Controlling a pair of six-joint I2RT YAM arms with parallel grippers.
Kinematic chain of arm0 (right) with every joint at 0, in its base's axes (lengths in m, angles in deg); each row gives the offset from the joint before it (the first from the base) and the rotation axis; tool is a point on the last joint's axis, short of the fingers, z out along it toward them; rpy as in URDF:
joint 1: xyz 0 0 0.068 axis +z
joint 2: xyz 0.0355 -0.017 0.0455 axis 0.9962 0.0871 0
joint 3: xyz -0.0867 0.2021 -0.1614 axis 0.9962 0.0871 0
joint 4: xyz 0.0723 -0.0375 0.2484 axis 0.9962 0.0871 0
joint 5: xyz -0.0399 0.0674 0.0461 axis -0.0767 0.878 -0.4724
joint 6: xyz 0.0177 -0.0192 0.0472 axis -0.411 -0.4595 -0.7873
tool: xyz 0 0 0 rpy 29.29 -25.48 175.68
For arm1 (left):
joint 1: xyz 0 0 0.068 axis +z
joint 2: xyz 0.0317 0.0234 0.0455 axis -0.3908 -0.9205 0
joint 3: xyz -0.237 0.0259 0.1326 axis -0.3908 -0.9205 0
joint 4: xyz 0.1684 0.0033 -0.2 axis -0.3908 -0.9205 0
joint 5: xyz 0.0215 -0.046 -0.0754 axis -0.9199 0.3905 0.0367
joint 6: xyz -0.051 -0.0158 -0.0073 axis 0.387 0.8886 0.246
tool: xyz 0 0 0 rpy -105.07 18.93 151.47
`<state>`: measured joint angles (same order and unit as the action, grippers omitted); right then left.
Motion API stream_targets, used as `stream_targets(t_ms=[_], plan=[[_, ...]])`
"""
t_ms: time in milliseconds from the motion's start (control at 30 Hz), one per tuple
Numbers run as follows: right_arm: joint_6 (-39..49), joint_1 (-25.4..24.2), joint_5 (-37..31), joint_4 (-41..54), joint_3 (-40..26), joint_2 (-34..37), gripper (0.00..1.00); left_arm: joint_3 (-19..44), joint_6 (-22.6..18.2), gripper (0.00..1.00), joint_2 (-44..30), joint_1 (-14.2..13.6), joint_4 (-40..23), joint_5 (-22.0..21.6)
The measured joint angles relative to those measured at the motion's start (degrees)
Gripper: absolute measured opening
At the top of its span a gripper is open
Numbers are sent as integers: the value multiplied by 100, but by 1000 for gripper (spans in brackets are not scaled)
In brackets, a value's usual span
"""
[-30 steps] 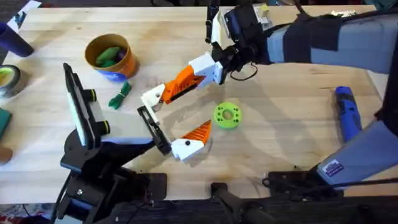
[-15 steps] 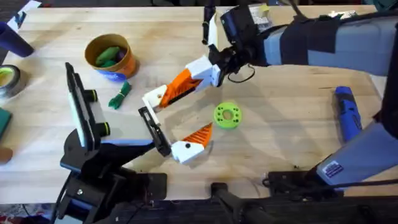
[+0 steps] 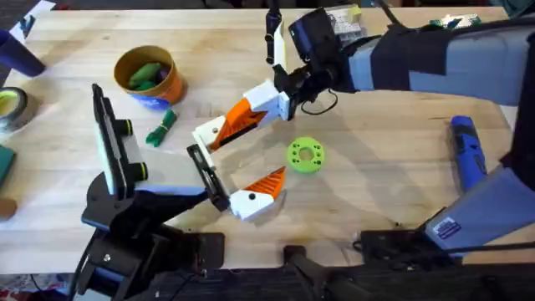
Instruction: Pick up the gripper from the table and insert it into the empty holder that is missing its gripper. Then pick up a screw, insert it into the mounting hole, and use the screwdriver to tighten it. Finally, clean up the table by picking up the vegetable and placing it into the bucket.
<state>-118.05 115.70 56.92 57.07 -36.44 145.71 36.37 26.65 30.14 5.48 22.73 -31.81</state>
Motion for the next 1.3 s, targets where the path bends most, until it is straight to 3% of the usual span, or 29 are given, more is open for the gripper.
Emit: stream_targets(t_ms=[500,933,1200,1300], plan=[[-50,0,-3,-90,4,-1,16,0,-3,990,1,0,-7,-9],[-69,-18,0,-182,7,0,207,0,-17,990,-1,-2,-12,50],[-80,-130,-17,-248,4,0,353,0,4,990,1,-136,-74,734],[-89,-138,-9,-248,4,1,474,0,4,990,1,-136,-77,845]])
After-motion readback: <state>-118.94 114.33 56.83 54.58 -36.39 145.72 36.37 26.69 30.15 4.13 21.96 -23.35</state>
